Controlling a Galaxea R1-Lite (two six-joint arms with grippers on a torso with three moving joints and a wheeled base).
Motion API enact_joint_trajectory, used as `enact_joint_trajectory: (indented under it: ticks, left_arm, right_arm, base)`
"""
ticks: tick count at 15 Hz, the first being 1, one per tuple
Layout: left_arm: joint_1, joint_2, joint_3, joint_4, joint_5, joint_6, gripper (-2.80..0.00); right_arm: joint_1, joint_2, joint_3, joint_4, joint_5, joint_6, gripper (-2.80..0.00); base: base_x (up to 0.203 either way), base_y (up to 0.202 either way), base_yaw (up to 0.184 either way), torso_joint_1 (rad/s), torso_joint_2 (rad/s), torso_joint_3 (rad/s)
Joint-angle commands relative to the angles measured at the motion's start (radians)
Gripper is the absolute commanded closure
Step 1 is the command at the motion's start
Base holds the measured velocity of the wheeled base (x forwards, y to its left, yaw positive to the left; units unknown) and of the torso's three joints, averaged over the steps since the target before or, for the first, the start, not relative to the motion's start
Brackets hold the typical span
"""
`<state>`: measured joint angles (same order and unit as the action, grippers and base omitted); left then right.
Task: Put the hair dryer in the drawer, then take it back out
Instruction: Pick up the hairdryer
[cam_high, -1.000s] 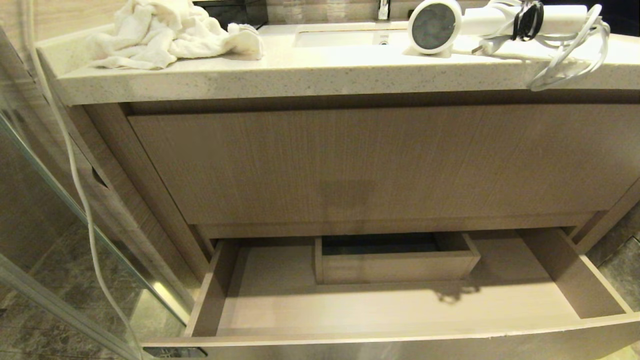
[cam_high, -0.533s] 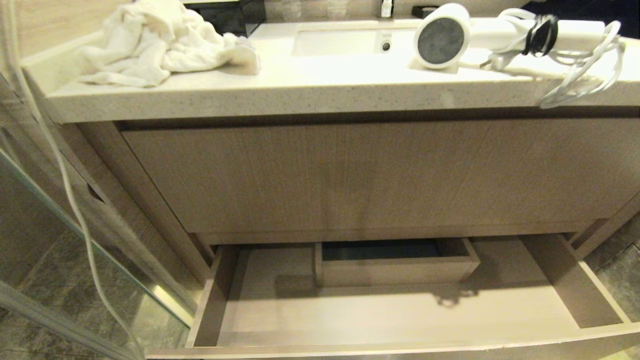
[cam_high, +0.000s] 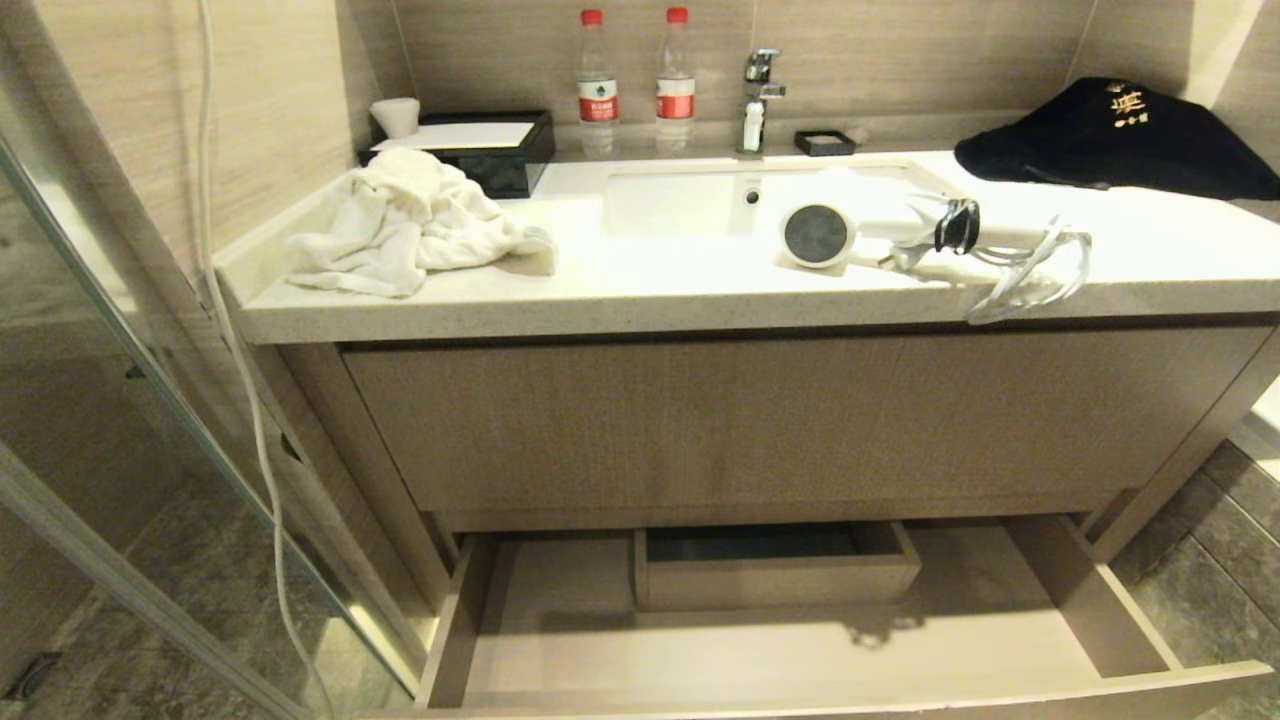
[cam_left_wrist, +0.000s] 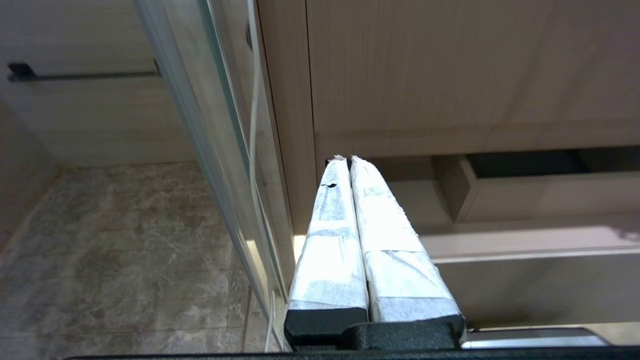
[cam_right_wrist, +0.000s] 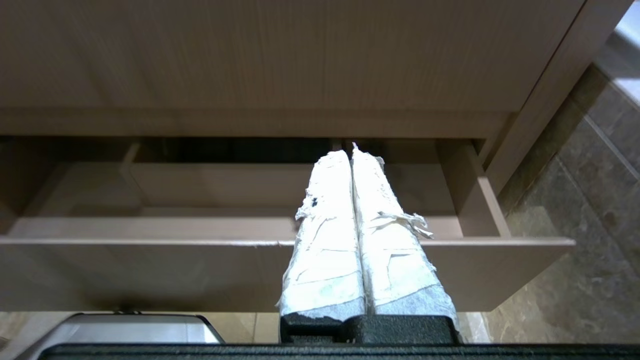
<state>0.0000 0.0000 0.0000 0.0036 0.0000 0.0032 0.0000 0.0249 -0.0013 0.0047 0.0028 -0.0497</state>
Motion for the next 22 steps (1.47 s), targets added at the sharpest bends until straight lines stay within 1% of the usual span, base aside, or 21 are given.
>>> enact_joint_trajectory:
  ticks: [1,5,22]
  left_arm:
    - [0.0,0.001,0.002,0.001,0.0,0.0,0.0]
    - [0.0,0.0,0.002,0.001,0.0,0.0,0.0]
    - [0.0,0.002,0.001,0.001,0.0,0.0,0.0]
  right_arm:
    - [0.0,0.001,0.001,0.0,0.0,-0.001,0.0]
    - [0.0,0.001,0.0,0.0,0.0,-0.001,0.0]
    - [0.0,0.001,0.001,0.0,0.0,-0.001,0.0]
  base:
    - [0.0,0.0,0.0,0.258,-0.48,-0.235]
    - [0.0,0.0,0.0,0.369,-0.48,-0.236]
    - [0.0,0.0,0.0,0.283,-0.55,-0.273]
